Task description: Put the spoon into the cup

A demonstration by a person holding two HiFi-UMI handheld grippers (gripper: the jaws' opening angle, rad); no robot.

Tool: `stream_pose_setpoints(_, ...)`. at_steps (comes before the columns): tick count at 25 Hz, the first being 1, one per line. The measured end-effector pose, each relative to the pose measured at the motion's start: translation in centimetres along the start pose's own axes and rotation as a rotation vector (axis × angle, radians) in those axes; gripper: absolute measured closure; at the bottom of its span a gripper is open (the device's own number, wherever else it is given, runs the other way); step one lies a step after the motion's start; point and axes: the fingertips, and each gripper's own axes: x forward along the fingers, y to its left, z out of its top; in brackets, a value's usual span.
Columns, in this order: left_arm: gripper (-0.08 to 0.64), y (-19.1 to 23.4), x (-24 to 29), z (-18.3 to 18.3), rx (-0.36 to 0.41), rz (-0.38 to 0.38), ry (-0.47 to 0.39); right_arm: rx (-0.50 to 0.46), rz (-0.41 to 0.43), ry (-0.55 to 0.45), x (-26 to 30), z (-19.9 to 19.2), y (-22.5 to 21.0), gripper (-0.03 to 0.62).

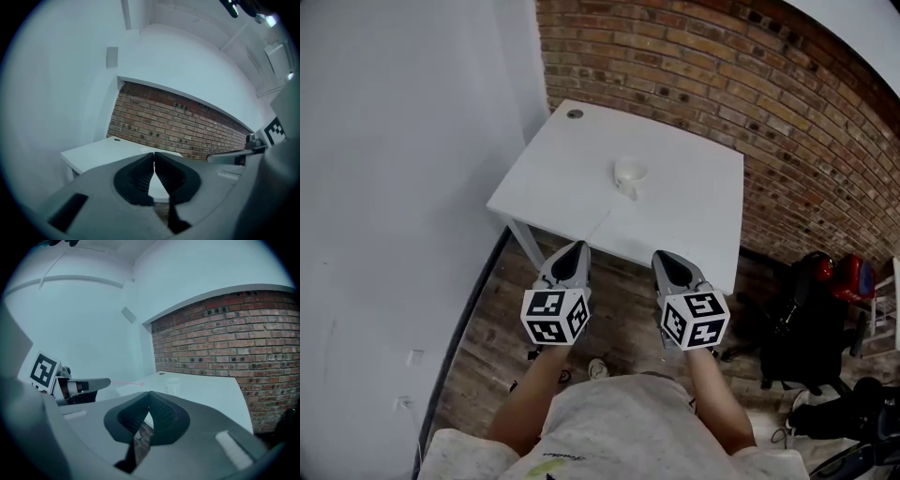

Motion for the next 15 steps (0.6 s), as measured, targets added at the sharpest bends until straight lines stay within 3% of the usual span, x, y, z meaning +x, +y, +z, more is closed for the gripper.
stream_pose_setpoints(15,0.557,0.9,4.8,0.1,0.024,-0.023,0.013,0.016,-0.009,-0.024,3.8,0.6,-2.8,0.584)
